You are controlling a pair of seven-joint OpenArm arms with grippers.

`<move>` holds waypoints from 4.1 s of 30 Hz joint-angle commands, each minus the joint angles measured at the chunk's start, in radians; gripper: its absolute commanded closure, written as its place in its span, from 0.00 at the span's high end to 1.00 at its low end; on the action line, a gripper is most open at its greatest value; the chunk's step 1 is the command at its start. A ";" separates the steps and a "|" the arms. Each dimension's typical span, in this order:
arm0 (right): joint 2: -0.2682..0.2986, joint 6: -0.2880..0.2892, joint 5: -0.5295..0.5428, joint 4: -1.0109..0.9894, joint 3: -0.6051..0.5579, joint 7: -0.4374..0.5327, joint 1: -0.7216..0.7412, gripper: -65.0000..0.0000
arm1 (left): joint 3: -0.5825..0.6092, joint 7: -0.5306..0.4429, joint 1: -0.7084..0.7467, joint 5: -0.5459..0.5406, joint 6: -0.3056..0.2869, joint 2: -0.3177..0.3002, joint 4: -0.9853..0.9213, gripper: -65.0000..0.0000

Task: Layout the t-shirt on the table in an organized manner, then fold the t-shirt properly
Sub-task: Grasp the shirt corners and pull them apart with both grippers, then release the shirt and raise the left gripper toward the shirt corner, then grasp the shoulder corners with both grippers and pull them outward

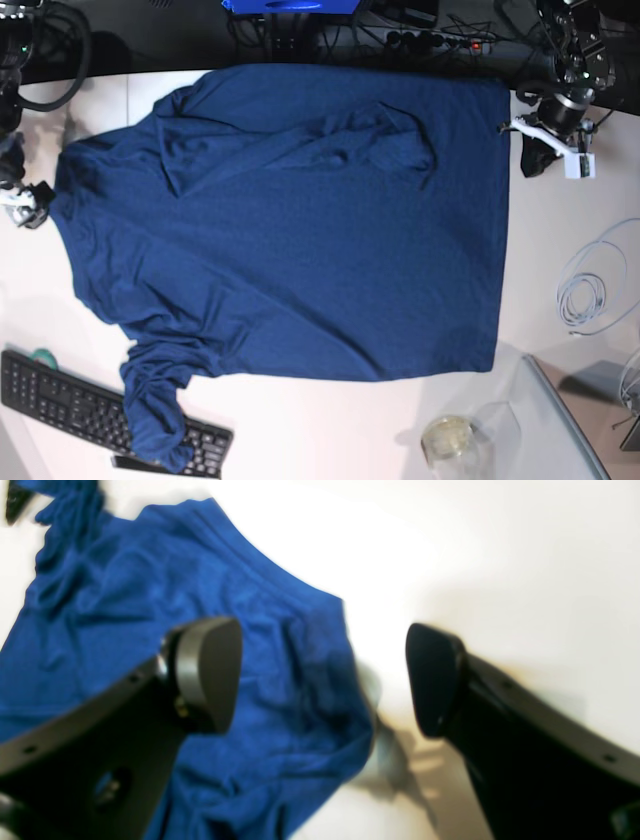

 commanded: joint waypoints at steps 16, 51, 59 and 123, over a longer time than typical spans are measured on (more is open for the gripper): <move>0.048 0.021 0.001 -0.045 -0.040 0.011 0.062 0.05 | 0.092 0.137 -0.180 -0.002 -0.007 -0.004 0.002 0.00; 0.143 0.019 0.001 -0.780 -0.324 0.137 0.516 0.00 | 0.224 -0.023 -0.614 0.314 -0.003 0.081 -0.573 0.00; 0.166 0.014 0.008 -0.197 -0.318 0.131 0.285 0.00 | 0.215 0.110 -0.453 0.204 -0.003 0.050 -0.227 0.00; -0.152 -0.352 -0.137 0.040 -0.150 -0.128 0.024 0.44 | 0.015 0.241 0.064 0.040 -0.007 0.093 0.323 0.00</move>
